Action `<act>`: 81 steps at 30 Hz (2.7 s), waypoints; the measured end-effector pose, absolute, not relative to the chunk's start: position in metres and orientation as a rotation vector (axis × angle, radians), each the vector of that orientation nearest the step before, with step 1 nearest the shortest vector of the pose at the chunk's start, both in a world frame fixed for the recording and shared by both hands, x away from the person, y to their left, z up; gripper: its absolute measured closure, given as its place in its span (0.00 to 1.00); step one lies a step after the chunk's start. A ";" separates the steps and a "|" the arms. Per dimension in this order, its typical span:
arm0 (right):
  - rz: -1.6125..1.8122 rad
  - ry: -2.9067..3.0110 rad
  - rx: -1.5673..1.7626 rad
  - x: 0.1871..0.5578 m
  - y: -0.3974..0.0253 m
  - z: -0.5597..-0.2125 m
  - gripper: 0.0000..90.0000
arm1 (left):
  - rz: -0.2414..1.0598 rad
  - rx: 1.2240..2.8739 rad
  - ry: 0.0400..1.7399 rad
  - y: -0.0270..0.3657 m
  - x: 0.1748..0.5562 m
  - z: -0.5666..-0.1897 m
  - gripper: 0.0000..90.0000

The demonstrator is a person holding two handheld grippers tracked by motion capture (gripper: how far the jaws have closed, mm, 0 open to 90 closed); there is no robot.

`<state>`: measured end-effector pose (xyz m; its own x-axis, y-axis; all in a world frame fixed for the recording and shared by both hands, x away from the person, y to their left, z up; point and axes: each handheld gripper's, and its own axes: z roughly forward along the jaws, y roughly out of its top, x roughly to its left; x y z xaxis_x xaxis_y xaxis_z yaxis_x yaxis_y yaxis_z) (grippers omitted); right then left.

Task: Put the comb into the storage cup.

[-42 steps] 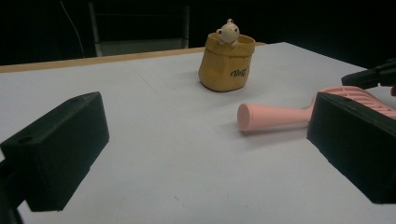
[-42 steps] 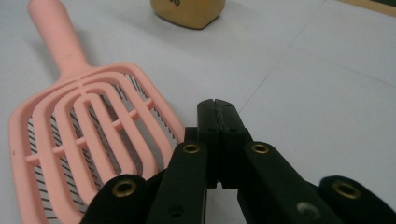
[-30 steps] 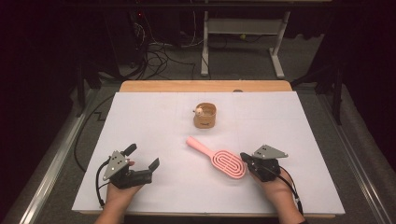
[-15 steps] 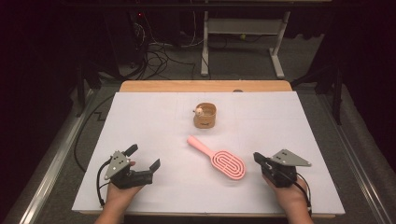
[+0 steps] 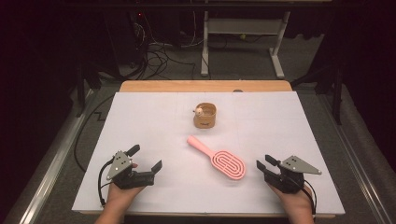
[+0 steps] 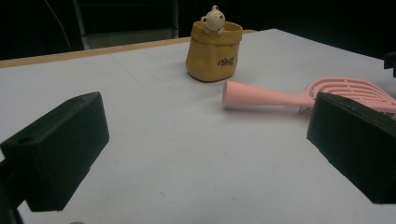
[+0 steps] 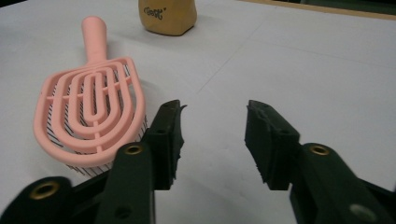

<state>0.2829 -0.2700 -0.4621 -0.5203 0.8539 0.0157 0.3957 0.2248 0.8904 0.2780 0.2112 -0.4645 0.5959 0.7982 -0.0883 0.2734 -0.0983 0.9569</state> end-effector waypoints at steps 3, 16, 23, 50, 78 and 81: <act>1.282 2.029 1.156 0.285 -0.271 -0.462 0.46 | 0.563 1.663 0.897 0.211 0.277 -0.464 0.00; 1.328 2.016 1.130 0.285 -0.268 -0.461 0.17 | 0.564 1.650 0.894 0.212 0.277 -0.464 0.00; 1.345 2.008 1.129 0.285 -0.265 -0.461 0.03 | 0.564 1.655 0.892 0.212 0.278 -0.464 0.00; 1.222 2.134 1.083 0.285 -0.249 -0.458 0.00 | 0.555 1.653 0.891 0.214 0.278 -0.467 0.00; 1.073 2.417 1.064 0.289 -0.241 -0.470 0.00 | 0.545 1.645 0.881 0.213 0.279 -0.466 0.00; 1.044 2.450 1.036 0.291 -0.235 -0.470 0.00 | 0.545 1.646 0.879 0.213 0.279 -0.466 0.00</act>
<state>0.2906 -0.2347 -0.4696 -0.7023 0.7116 0.0191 0.5064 0.4807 0.7159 0.2787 0.2126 -0.4657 0.6135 0.7837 -0.0969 0.2616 -0.0859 0.9613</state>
